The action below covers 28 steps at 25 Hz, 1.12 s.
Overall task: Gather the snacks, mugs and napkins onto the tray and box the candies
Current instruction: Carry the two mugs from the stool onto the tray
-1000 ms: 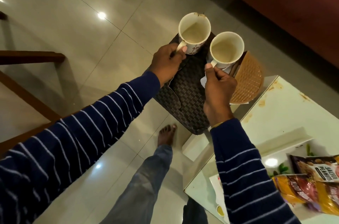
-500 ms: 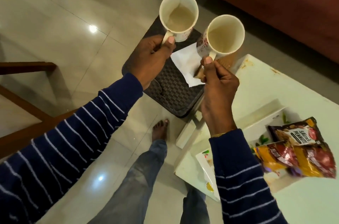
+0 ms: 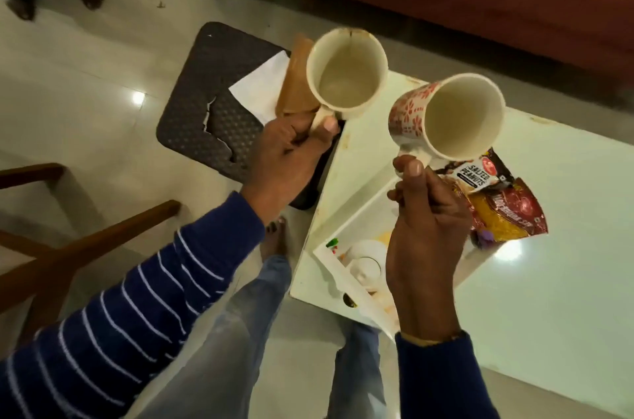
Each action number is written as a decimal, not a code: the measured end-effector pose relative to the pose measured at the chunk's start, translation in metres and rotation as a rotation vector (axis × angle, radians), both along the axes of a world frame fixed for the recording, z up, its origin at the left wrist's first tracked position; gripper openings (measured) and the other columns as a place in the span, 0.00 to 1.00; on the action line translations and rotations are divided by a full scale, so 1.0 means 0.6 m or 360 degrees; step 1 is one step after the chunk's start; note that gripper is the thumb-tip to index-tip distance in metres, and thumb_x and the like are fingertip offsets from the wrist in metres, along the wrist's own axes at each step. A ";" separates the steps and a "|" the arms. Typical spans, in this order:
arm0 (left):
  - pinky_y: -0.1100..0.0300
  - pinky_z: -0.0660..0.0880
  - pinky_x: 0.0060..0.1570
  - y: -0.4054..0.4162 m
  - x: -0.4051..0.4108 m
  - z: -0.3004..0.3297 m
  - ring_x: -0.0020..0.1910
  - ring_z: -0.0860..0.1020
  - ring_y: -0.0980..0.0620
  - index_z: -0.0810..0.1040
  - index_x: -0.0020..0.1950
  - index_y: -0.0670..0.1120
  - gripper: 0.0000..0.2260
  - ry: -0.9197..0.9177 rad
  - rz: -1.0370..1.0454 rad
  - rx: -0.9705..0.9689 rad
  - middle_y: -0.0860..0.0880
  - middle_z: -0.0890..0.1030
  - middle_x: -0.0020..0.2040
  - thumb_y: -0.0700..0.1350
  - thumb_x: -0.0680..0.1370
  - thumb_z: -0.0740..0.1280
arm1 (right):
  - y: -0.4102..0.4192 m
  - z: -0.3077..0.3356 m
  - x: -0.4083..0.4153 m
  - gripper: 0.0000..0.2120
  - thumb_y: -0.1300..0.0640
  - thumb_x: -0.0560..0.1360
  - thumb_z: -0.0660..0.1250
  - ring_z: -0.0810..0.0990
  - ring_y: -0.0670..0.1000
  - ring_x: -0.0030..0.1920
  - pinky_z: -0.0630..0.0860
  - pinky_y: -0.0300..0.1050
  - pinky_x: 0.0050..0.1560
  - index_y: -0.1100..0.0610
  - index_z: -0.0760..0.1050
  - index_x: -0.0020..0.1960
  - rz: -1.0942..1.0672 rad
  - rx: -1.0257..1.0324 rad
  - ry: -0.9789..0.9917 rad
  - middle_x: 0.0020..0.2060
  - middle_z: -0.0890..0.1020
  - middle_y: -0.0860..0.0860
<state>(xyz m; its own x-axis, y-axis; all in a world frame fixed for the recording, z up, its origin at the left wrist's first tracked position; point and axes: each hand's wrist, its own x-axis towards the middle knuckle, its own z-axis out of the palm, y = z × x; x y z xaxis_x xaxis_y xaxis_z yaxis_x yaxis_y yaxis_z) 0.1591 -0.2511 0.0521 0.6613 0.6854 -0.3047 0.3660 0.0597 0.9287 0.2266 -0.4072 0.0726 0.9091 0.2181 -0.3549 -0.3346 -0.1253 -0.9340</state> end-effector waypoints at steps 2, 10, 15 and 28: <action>0.36 0.77 0.45 -0.055 0.010 -0.014 0.41 0.79 0.34 0.79 0.50 0.31 0.18 0.0033 -0.0080 -0.0057 0.28 0.79 0.43 0.48 0.81 0.66 | -0.050 -0.010 -0.009 0.12 0.48 0.76 0.69 0.79 0.41 0.38 0.78 0.36 0.44 0.53 0.85 0.52 -0.0088 -0.0064 0.0013 0.35 0.83 0.42; 0.40 0.75 0.44 -0.229 0.010 -0.095 0.39 0.75 0.45 0.79 0.48 0.30 0.27 0.0210 -0.0488 -0.0014 0.31 0.80 0.41 0.57 0.78 0.64 | -0.228 -0.094 -0.058 0.13 0.52 0.79 0.68 0.78 0.54 0.34 0.74 0.36 0.40 0.45 0.84 0.37 -0.0314 -0.0389 0.0093 0.34 0.81 0.54; 0.41 0.75 0.46 -0.268 -0.018 -0.151 0.40 0.74 0.49 0.79 0.47 0.31 0.30 0.0377 -0.0598 -0.0027 0.31 0.80 0.41 0.61 0.76 0.63 | -0.291 -0.146 -0.089 0.11 0.56 0.80 0.68 0.80 0.42 0.36 0.75 0.35 0.41 0.47 0.84 0.40 -0.0381 -0.0403 0.0205 0.32 0.82 0.51; 0.50 0.74 0.43 -0.281 -0.091 -0.229 0.42 0.75 0.51 0.81 0.50 0.36 0.27 0.0622 -0.0594 -0.0057 0.36 0.81 0.41 0.61 0.77 0.63 | -0.341 -0.244 -0.168 0.10 0.41 0.80 0.64 0.80 0.39 0.39 0.72 0.27 0.37 0.43 0.82 0.48 -0.0142 -0.0504 0.0279 0.38 0.83 0.45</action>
<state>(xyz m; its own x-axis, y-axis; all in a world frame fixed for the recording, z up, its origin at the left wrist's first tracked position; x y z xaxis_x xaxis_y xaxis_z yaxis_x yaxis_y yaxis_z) 0.1043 -0.4200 -0.0852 0.6904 0.4104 -0.5957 0.6863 -0.1115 0.7187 0.1259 -0.6116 -0.0737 0.8390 -0.0050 -0.5440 -0.5087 -0.3621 -0.7811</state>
